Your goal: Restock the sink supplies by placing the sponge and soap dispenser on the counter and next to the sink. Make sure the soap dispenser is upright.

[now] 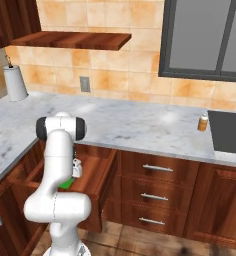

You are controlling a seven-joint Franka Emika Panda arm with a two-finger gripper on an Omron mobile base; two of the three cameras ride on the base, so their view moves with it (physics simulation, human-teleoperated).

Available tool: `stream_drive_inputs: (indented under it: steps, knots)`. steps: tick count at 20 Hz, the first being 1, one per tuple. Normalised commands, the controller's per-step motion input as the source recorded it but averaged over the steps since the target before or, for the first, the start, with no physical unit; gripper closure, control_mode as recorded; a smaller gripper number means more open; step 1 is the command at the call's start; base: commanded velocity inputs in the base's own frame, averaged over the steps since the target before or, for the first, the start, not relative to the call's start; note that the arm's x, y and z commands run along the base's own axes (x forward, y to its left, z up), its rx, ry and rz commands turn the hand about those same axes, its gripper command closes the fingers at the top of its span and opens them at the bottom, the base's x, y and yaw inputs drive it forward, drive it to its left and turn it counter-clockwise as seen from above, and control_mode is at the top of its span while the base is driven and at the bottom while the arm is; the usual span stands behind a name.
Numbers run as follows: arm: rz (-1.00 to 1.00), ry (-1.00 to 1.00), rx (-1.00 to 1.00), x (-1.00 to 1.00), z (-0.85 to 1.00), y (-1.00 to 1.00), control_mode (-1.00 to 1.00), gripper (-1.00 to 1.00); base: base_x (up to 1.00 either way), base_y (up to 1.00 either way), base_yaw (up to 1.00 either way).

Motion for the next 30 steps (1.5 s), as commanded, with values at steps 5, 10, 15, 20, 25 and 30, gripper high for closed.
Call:
stream_drive_inputs:
  steps: [5, 10, 15, 20, 25, 30]
  knots:
    - [0.00, -0.02, 0.00, -0.32, -0.22, -0.01, -1.00, 1.00, 0.00, 0.00, 0.00]
    - [-0.01, -0.06, 0.01, -0.12, 0.02, -0.01, -1.00, 1.00, 0.00, 0.00, 0.00]
    - [-0.10, -0.05, 0.00, 0.00, 0.76, -0.10, -1.00, 1.00, 0.00, 0.00, 0.00]
    - [-0.11, -0.06, 0.00, 0.00, 1.00, -0.35, -1.00, 1.00, 0.00, 0.00, 0.00]
    - [-0.13, -0.08, 0.00, -0.04, 1.00, -0.35, -1.00, 1.00, 0.00, 0.00, 0.00]
    - [-0.14, -0.11, 0.00, -0.19, 1.00, -0.29, -1.00, 1.00, 0.00, 0.00, 0.00]
